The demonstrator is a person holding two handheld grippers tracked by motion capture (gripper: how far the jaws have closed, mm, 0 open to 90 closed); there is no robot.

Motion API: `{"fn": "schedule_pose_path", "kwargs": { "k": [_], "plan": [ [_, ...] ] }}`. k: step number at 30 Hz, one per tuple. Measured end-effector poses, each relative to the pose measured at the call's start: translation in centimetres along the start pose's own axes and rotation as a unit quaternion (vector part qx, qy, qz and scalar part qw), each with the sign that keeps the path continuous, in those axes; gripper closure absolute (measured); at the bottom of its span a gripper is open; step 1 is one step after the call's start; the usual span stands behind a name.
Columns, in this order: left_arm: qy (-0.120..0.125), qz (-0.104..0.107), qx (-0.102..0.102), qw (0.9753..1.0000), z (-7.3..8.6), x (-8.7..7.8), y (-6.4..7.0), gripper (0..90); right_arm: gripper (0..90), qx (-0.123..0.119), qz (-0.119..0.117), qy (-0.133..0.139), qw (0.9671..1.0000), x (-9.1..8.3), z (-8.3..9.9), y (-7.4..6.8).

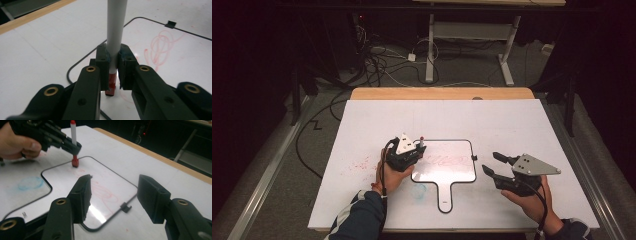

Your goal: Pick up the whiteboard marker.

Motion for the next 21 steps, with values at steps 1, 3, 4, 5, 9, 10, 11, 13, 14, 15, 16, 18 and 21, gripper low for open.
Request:
{"fn": "schedule_pose_path", "kwargs": {
  "k": [1,3,4,5,9,10,11,13,14,15,16,18,21],
  "plan": [
    [0.002,0.003,-0.006,1.0,0.0,0.0,0.0,78.5,44.3,0.0,0.002,-0.002,1.0,-0.1,0.1,0.1],
    [0.007,0.013,-0.011,0.9998,-0.1,0.3,0.3,78.5,43.8,0.0,0.004,-0.003,1.0,-0.1,0.2,0.2],
    [0.012,0.021,-0.011,0.9997,-0.2,0.5,0.7,78.5,43.1,0.002,0.003,-0.003,1.0,-0.1,0.3,0.3],
    [0.016,0.028,-0.008,0.9995,-0.3,0.8,1.2,78.5,41.8,0.007,0.001,-0.009,0.9999,-0.1,0.5,0.5],
    [0.028,0.065,0.009,0.9975,-1.0,1.7,3.6,78.5,40.9,0.003,0.001,-0.01,0.9999,0.0,0.7,0.5],
    [0.027,0.071,0.02,0.9969,-1.1,1.8,4.2,78.5,40.9,0.004,0.002,-0.011,0.9999,0.0,0.7,0.5],
    [0.026,0.074,0.03,0.9965,-1.2,1.8,4.6,78.5,40.9,0.003,0.001,-0.012,0.9999,0.1,0.7,0.5],
    [0.024,0.076,0.035,0.9962,-1.2,1.8,4.5,78.5,40.9,0.0,0.0,-0.015,0.9999,0.1,0.7,0.4],
    [0.025,0.078,0.031,0.9961,-1.1,1.8,4.2,78.5,40.8,-0.007,-0.003,-0.016,0.9998,0.2,0.8,0.2],
    [0.026,0.074,0.028,0.9965,-1.1,1.7,3.8,78.5,40.8,-0.008,-0.004,-0.018,0.9998,0.2,0.8,0.2],
    [0.027,0.067,0.025,0.997,-0.9,1.7,3.3,78.5,40.7,-0.012,-0.004,-0.019,0.9998,0.3,0.9,0.1],
    [0.026,0.05,0.015,0.9983,-0.6,1.4,2.0,78.5,40.7,-0.015,-0.002,-0.019,0.9997,0.3,0.9,0.1],
    [0.022,0.023,0.005,0.9995,-0.2,1.0,0.6,78.5,40.5,-0.029,0.008,-0.023,0.9993,0.2,1.0,0.1]
  ]
}}
Point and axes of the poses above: each handheld gripper's, and its own axes: x roughly forward along the jaws, z roughly out of its underside, y roughly to its right, the point moved 3 cm from there along x, roughly forward along the jaws, and after that the axes turned 6 degrees about -y, right-handed, at the moved point
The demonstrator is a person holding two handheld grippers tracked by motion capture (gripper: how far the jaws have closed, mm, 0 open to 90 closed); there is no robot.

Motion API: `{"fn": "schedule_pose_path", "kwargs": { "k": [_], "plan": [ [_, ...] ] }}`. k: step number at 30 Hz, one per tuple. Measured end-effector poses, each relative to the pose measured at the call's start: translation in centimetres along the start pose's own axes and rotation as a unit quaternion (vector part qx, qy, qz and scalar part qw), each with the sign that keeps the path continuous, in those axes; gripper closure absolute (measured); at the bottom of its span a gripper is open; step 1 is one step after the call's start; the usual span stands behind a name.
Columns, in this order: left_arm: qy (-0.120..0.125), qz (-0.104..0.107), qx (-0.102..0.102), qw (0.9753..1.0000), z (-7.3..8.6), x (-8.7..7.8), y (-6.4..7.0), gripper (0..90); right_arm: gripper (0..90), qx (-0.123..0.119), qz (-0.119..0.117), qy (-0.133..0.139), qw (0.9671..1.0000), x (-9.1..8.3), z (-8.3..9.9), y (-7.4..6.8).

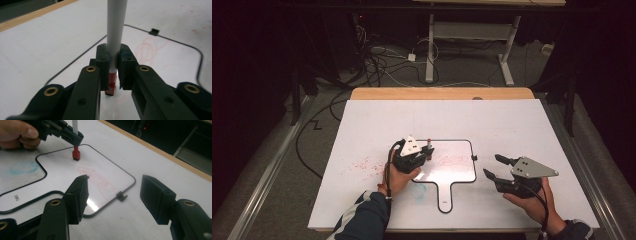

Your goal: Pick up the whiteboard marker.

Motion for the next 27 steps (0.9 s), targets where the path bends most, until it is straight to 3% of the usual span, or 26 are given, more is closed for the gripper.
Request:
{"fn": "schedule_pose_path", "kwargs": {
  "k": [2,5,10,13,18,20,22,24,27],
  "plan": [
    [0.005,0.009,-0.021,0.9997,0.2,-0.1,-0.5,78.6,40.5,-0.007,0.006,-0.001,1.0,-0.1,0.0,0.0],
    [0.004,0.02,-0.02,0.9996,-0.1,0.2,0.2,78.5,40.3,-0.008,0.004,-0.001,1.0,-0.1,0.0,0.0],
    [-0.001,0.041,0.019,0.999,-0.8,0.9,2.7,78.5,39.6,-0.012,0.0,-0.005,0.9999,0.2,-0.1,-0.2],
    [-0.009,0.035,0.033,0.9988,-0.8,0.7,2.6,78.5,39.1,-0.013,-0.002,-0.006,0.9999,0.2,-0.1,-0.2],
    [-0.023,-0.023,0.03,0.999,-0.2,-0.1,0.4,78.5,38.5,-0.014,0.0,-0.008,0.9999,0.0,0.1,-0.2],
    [-0.021,-0.019,0.01,0.9996,0.1,-0.4,-0.2,78.5,38.4,-0.018,-0.001,-0.012,0.9998,-0.2,0.5,-0.2],
    [-0.023,-0.017,0.009,0.9996,0.1,-0.5,-0.2,78.5,38.2,-0.017,0.001,-0.018,0.9997,-0.4,1.0,0.0],
    [-0.02,0.0,0.002,0.9998,0.0,-0.4,0.3,78.5,37.9,-0.016,0.002,-0.022,0.9996,-0.6,1.4,0.1],
    [-0.018,0.01,0.015,0.9997,-0.2,-0.1,1.3,78.5,37.6,-0.016,0.003,-0.023,0.9996,-0.7,1.7,0.1]
  ]
}}
Point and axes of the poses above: each handheld gripper's, and its own axes: x roughly forward along the jaws, z roughly out of its underside, y roughly to its right, the point moved 3 cm from there along x, roughly forward along the jaws, and after that the axes turned 6 degrees about -y, right-handed, at the moved point
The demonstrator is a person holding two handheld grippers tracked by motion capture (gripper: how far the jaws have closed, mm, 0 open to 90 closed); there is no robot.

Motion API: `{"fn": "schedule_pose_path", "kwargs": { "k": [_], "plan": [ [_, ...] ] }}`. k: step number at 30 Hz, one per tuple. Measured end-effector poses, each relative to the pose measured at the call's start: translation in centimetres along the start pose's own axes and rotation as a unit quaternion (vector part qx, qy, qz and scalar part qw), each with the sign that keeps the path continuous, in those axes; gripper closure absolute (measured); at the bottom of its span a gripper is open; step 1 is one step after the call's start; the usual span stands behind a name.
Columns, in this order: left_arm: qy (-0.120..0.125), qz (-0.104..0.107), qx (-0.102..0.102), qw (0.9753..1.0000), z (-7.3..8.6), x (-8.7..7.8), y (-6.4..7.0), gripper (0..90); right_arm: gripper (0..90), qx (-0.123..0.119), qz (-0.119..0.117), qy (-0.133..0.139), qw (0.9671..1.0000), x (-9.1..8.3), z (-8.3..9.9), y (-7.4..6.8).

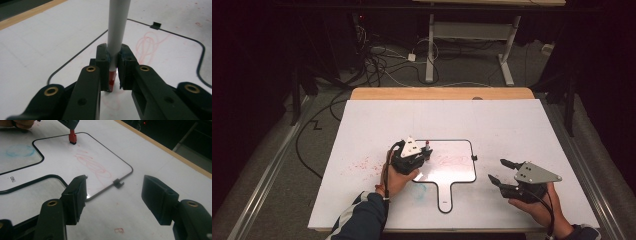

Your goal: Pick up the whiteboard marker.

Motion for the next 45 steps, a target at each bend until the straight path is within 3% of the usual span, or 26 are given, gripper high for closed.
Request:
{"fn": "schedule_pose_path", "kwargs": {
  "k": [3,5,9,11,16,19,21,26,32,36,42,45],
  "plan": [
    [0.003,0.003,0.009,0.9999,-0.5,0.7,0.6,78.5,37.6,-0.001,-0.001,-0.002,1.0,0.1,0.0,-0.1],
    [-0.001,-0.005,0.026,0.9996,-0.8,1.0,0.6,78.5,37.6,-0.005,-0.003,0.0,1.0,0.2,-0.1,-0.2],
    [0.002,-0.019,0.003,0.9998,-0.7,1.1,-0.7,78.5,36.8,-0.009,-0.002,0.0,1.0,0.3,-0.2,-0.4],
    [0.005,-0.013,-0.009,0.9999,-0.6,1.1,-0.9,78.5,36.8,-0.009,-0.002,0.0,1.0,0.3,-0.2,-0.4],
    [0.003,0.02,0.01,0.9997,-1.1,1.5,1.1,78.5,36.0,-0.008,-0.004,-0.002,1.0,0.5,-0.1,-0.3],
    [-0.005,0.02,0.027,0.9994,-1.2,1.4,1.5,78.5,35.6,-0.007,-0.003,0.001,1.0,0.4,-0.1,-0.4],
    [-0.008,0.023,0.019,0.9995,-0.9,1.0,1.1,78.5,35.6,-0.009,-0.002,0.002,1.0,0.3,-0.2,-0.4],
    [-0.022,0.006,0.007,0.9997,0.1,-0.5,-0.5,78.5,35.6,-0.007,0.0,0.001,1.0,0.3,-0.1,-0.3],
    [-0.038,-0.009,0.011,0.9992,0.8,-1.7,-1.4,78.5,35.5,-0.006,0.002,0.001,1.0,0.4,-0.3,-0.1],
    [-0.036,-0.001,-0.003,0.9993,1.1,-2.1,-1.7,78.5,35.3,-0.008,0.002,-0.001,1.0,0.7,-0.5,-0.1],
    [-0.029,0.028,0.002,0.9992,0.6,-1.4,-0.2,78.5,35.0,-0.007,0.0,-0.006,1.0,1.2,-0.4,0.0],
    [-0.028,0.034,0.025,0.9987,0.0,-0.6,1.2,78.5,35.0,-0.008,0.001,-0.008,0.9999,1.1,-0.3,0.0]
  ]
}}
Point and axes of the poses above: each handheld gripper's, and its own axes: x roughly forward along the jaws, z roughly out of its underside, y roughly to its right, the point moved 3 cm from there along x, roughly forward along the jaws, and after that the axes turned 6 degrees about -y, right-handed, at the moved point
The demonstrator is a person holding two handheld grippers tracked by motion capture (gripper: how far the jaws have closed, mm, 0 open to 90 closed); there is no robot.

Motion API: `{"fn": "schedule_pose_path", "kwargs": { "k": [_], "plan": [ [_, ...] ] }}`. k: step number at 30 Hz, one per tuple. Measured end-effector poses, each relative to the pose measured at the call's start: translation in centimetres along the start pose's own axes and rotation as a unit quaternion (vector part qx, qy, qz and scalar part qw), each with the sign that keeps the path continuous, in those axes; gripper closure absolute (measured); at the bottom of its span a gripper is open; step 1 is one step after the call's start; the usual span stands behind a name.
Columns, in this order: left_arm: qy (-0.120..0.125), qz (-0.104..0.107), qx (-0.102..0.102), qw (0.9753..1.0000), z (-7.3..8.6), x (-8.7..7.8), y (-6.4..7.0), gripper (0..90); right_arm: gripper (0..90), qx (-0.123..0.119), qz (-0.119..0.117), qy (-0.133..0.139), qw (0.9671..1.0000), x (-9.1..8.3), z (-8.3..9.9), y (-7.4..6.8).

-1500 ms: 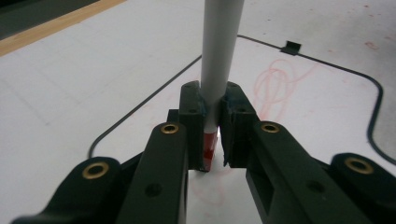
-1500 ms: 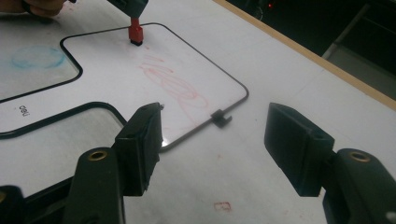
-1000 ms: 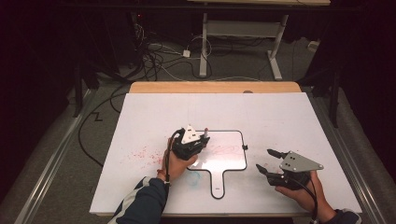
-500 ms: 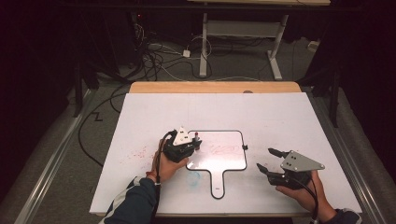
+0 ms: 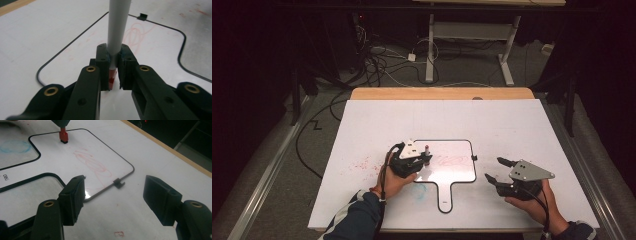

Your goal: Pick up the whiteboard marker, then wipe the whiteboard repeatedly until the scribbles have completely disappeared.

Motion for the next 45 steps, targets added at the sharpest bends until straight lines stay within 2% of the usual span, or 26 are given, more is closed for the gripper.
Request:
{"fn": "schedule_pose_path", "kwargs": {
  "k": [2,3,5,6,7,9,11,15,20,24,27,30,32,35,36,37,38,40,45],
  "plan": [
    [-0.004,-0.006,0.015,0.9999,-0.3,0.3,0.3,78.5,35.0,-0.001,0.002,0.002,1.0,-0.1,0.0,0.0],
    [-0.005,-0.006,0.016,0.9998,-0.4,0.3,0.2,78.5,35.0,0.0,0.003,0.003,1.0,-0.1,0.0,0.0],
    [-0.004,-0.013,0.009,0.9999,-0.2,0.2,-0.4,78.5,35.0,-0.001,0.004,0.003,1.0,-0.2,0.0,0.1],
    [-0.006,-0.025,0.004,0.9997,0.2,-0.2,-1.2,78.5,35.0,-0.001,0.004,0.003,1.0,-0.2,0.0,0.1],
    [-0.006,-0.025,0.004,0.9997,0.2,-0.2,-1.2,78.5,35.0,-0.002,0.005,0.002,1.0,-0.1,0.0,0.1],
    [-0.003,-0.028,-0.015,0.9995,0.6,-0.6,-2.1,78.5,35.0,-0.001,0.005,0.002,1.0,-0.1,0.0,0.2],
    [-0.001,-0.025,-0.024,0.9994,0.9,-0.8,-2.3,78.5,35.0,-0.001,0.006,0.002,1.0,-0.1,0.0,0.2],
    [0.004,-0.016,-0.023,0.9996,0.6,-0.4,-1.5,78.5,34.9,-0.002,0.006,0.003,1.0,-0.2,-0.1,0.2],
    [0.018,0.007,-0.015,0.9997,-0.4,1.0,0.2,78.5,35.0,-0.001,0.007,0.002,1.0,-0.2,0.0,0.2],
    [0.012,0.01,0.012,0.9998,-1.2,1.7,1.4,78.5,35.0,-0.002,0.006,0.003,1.0,-0.2,-0.1,0.1],
    [0.002,0.004,0.016,0.9999,-1.0,1.2,0.9,78.5,34.9,-0.003,0.006,0.0,1.0,-0.3,0.2,0.1],
    [-0.008,-0.021,0.017,0.9996,-0.1,0.2,0.1,78.5,35.0,-0.005,0.008,-0.002,1.0,-0.3,0.3,0.2],
    [-0.007,-0.025,0.007,0.9996,0.7,-0.6,-0.3,78.3,35.0,-0.01,0.018,-0.001,0.9998,-0.4,0.2,0.3],
    [-0.028,-0.036,0.005,0.999,1.8,-1.5,-0.7,78.0,35.0,-0.01,0.018,0.001,0.9998,-0.5,0.1,0.3],
    [-0.039,-0.043,0.005,0.9983,2.6,-1.7,-0.8,78.0,35.0,-0.011,0.019,-0.002,0.9998,-0.4,0.1,0.2],
    [-0.039,-0.043,0.005,0.9983,2.6,-1.7,-0.8,78.0,35.1,-0.014,0.019,-0.002,0.9997,-0.4,0.1,0.1],
    [-0.045,-0.052,0.01,0.9976,2.9,-1.7,-0.9,78.0,35.1,-0.014,0.019,-0.002,0.9997,-0.4,0.1,0.1],
    [-0.031,-0.037,-0.003,0.9988,2.9,-1.7,-1.0,78.0,35.0,-0.016,0.021,-0.003,0.9996,-0.5,0.1,0.0],
    [-0.014,-0.024,-0.005,0.9996,1.9,-2.1,-0.8,78.0,35.0,-0.014,0.021,0.002,0.9997,-0.6,0.0,0.1]
  ]
}}
Point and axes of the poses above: each handheld gripper's, and its own axes: x roughly forward along the jaws, z roughly out of its underside, y roughly to its right, the point moved 3 cm from there along x, roughly forward along the jaws, and after that the axes turned 6 degrees about -y, right-handed, at the moved point
